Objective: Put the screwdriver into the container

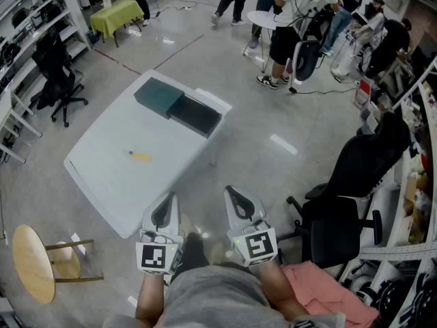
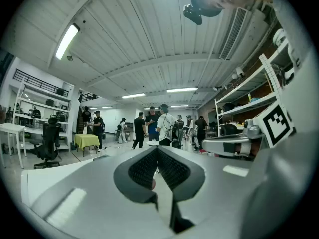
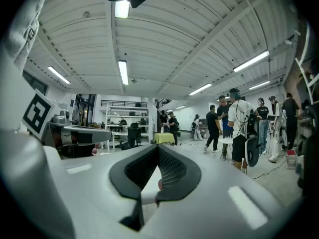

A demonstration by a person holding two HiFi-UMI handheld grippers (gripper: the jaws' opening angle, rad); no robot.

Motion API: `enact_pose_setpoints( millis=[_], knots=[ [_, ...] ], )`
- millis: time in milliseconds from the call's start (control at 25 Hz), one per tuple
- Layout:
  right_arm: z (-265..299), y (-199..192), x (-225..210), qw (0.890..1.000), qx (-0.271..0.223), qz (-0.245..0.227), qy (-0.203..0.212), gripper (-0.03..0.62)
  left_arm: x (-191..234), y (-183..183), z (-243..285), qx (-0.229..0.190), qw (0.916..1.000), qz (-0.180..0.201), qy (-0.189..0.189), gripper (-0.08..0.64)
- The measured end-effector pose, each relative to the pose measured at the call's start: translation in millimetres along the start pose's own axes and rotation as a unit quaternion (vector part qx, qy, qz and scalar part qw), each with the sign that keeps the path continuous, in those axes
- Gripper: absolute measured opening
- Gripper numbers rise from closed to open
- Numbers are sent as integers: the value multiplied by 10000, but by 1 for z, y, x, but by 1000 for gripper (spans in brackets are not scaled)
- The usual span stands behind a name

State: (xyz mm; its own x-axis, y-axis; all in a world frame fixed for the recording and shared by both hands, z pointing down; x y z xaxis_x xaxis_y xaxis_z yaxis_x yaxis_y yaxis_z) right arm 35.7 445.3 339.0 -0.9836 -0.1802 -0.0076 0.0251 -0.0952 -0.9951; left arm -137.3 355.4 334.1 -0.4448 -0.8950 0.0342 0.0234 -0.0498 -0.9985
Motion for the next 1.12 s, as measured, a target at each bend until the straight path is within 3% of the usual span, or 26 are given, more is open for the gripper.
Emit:
enact_pose_setpoints(
  millis=[200,520,1120],
  knots=[
    [24,3,1,10000,-5,15,98,2,17,3,14,52,10000,39,3,12],
    [79,-2,18,9984,184,-34,539,3,63,-4,26,155,9993,-28,340,12],
    [233,5,109,9847,570,-208,1631,3,206,-5,31,185,9934,-384,1069,12]
  ],
)
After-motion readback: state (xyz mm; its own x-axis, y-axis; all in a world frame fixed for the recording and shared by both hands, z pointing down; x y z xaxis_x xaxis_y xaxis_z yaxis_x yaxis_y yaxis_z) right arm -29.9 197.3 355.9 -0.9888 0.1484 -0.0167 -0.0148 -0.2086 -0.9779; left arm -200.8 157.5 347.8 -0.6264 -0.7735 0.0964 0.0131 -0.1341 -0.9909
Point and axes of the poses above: the fingertips, and each gripper's own axes: z forward along the fingers, x to its left, y out of its top, the point moved 7 cm from there along -z, backward along the fingers, and after that the axes turned 10 degrees about -y, right-handed, at the moved point
